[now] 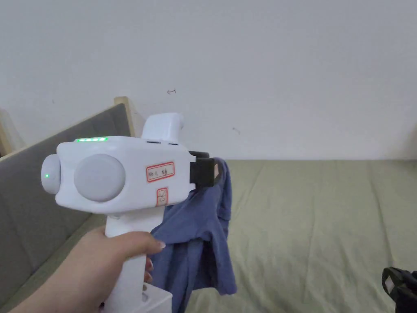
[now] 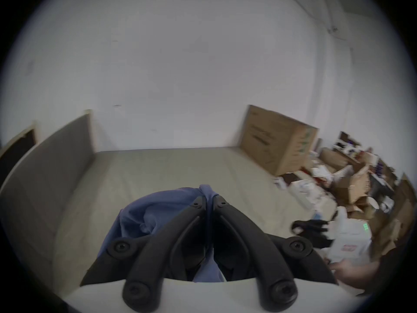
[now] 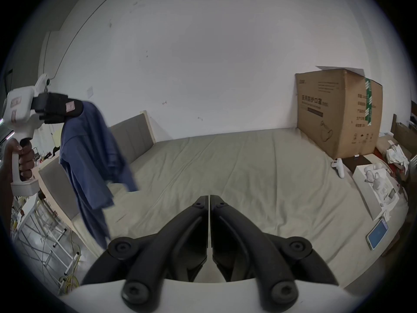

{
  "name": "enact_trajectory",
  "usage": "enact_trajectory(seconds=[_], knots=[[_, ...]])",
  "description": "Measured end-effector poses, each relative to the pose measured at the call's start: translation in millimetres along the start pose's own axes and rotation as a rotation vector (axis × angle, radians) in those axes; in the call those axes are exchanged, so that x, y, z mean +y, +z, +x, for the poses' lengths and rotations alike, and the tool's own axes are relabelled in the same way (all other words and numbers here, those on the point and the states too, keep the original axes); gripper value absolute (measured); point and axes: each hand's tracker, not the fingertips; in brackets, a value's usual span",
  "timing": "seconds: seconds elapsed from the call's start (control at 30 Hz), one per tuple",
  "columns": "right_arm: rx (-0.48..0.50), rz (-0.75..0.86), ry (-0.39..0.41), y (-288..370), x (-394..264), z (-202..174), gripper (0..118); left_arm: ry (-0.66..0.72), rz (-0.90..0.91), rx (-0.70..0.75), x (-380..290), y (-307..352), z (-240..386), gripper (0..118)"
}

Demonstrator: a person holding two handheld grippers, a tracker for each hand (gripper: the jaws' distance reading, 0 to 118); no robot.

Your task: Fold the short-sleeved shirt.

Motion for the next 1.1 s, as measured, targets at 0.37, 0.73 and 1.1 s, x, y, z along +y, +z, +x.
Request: enact_trajectory(seconds=[0.37, 0.73, 1.1], knots=[[-0.147, -0.024, -0.058, 18.9, -17.9, 66.7, 2, 0.074, -0.586, -0.081, -128.1, -202.3, 53.2, 4], [-0.156, -0.169, -0.118, -2.6, -58.6, 85.1, 2, 0.329, -0.776, -0.007, -225.6, -234.1, 7.8, 92], [-0.151, 0.143, -0.024, 34.1, -30.0, 46.2, 2, 0.082, 0.108, 0.166, -172.4, -23.7, 19.8, 0]])
